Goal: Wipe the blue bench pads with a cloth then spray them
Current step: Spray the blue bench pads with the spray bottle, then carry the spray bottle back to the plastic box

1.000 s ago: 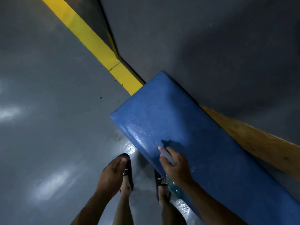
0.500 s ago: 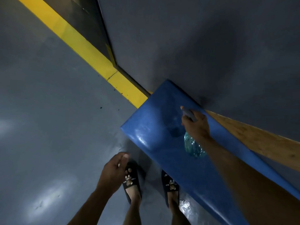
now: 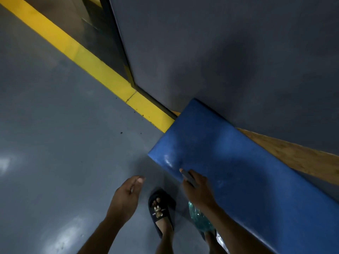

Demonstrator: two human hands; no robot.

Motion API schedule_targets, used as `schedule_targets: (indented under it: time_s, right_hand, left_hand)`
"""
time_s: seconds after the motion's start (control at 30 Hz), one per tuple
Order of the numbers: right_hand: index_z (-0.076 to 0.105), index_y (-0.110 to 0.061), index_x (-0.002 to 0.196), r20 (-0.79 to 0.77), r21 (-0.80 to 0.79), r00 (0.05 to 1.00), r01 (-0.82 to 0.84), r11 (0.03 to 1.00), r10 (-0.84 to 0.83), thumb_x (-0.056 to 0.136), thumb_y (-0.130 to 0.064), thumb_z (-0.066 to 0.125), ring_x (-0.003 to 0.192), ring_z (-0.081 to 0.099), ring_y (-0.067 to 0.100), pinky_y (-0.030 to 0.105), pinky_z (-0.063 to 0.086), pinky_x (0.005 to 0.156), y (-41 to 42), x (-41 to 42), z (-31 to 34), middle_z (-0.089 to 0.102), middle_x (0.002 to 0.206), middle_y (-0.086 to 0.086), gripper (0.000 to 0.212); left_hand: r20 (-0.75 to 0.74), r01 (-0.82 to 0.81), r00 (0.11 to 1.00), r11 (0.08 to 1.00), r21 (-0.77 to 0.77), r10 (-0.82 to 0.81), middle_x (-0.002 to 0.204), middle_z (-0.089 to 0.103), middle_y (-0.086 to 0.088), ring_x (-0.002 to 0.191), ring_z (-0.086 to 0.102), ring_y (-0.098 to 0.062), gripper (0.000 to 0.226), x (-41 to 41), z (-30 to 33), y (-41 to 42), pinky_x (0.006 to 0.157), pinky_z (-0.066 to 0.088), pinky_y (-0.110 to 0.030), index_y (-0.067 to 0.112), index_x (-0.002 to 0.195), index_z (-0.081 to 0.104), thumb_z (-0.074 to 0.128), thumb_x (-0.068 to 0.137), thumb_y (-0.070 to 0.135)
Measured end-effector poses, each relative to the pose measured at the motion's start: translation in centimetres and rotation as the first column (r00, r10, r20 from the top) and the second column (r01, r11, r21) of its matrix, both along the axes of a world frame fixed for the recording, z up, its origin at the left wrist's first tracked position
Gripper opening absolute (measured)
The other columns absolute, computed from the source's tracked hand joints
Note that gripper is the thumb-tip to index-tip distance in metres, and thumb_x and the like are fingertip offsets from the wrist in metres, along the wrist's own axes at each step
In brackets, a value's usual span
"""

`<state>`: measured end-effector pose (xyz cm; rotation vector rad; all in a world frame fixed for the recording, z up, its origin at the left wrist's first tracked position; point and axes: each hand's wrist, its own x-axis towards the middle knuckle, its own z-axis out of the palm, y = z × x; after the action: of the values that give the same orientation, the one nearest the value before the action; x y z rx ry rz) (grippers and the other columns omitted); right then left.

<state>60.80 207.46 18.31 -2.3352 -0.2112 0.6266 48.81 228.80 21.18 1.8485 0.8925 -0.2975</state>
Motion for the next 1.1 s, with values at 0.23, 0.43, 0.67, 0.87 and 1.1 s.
schedule_targets:
  time_s: [0.23, 0.43, 0.67, 0.87, 1.1]
  right_hand:
    - [0.065, -0.016, 0.075, -0.175, 0.268, 0.974, 0.188, 0.945, -0.144, 0.086, -0.013, 0.065, 0.056, 0.05, -0.001, 0.019, 0.038, 0.058, -4.8, 2.6, 7.7, 0.056, 0.059, -0.009, 0.011]
    - [0.077, -0.024, 0.09, -0.198, 0.401, 0.972, 0.2, 0.894, -0.128, 0.07, -0.025, 0.062, 0.086, 0.07, 0.011, 0.03, 0.051, 0.075, -11.3, 3.9, 16.3, 0.077, 0.09, 0.003, 0.025]
    - [0.074, -0.006, 0.088, -0.107, 0.44, 0.988, 0.149, 0.885, -0.113, 0.072, -0.008, 0.061, 0.063, 0.059, 0.0, 0.025, 0.043, 0.056, -22.9, 1.1, 27.4, 0.067, 0.069, -0.013, 0.021]
    - [0.075, -0.012, 0.091, -0.091, 0.42, 0.965, 0.26, 0.87, -0.245, 0.077, -0.013, 0.061, 0.061, 0.052, -0.004, 0.025, 0.039, 0.057, -39.6, -5.4, 35.1, 0.061, 0.068, -0.012, 0.02]
    - [0.067, -0.034, 0.075, 0.113, 0.352, 0.888, 0.384, 0.854, -0.446, 0.07, -0.013, 0.056, 0.06, 0.052, 0.001, 0.029, 0.037, 0.056, -62.5, -16.5, 43.1, 0.063, 0.067, -0.011, 0.024]
  left_hand:
    - [0.073, 0.22, 0.974, 0.973, -0.075, -0.214, 0.096, 0.072, 0.027, 0.098, 0.063, 0.012, 0.017, 4.7, 6.6, -1.3, 0.08, 0.04, 0.001, 0.035, 0.094, 0.074, 0.057, 0.097, 0.034]
    - [0.182, 0.505, 0.855, 0.859, -0.084, -0.485, 0.087, 0.076, 0.008, 0.088, 0.069, -0.005, 0.017, 11.6, 14.7, -7.8, 0.082, 0.048, -0.018, 0.036, 0.087, 0.07, 0.061, 0.093, 0.047]
    - [0.267, 0.752, 0.649, 0.655, -0.079, -0.713, 0.063, 0.069, -0.006, 0.069, 0.066, -0.017, 0.071, 16.4, 24.5, -23.8, 0.078, 0.05, -0.039, 0.018, 0.068, 0.067, 0.038, 0.084, 0.081]
    - [0.199, 0.911, 0.401, 0.413, 0.018, -0.894, 0.052, 0.057, 0.0, 0.051, 0.051, -0.006, 0.068, 13.8, 33.2, -42.5, 0.057, 0.041, -0.022, 0.021, 0.05, 0.055, 0.037, 0.09, 0.073]
    - [0.246, 0.978, 0.194, 0.167, -0.125, -0.95, 0.057, 0.06, -0.008, 0.061, 0.058, -0.014, 0.063, 6.6, 41.6, -66.5, 0.064, 0.046, -0.017, 0.014, 0.059, 0.063, 0.038, 0.097, 0.058]
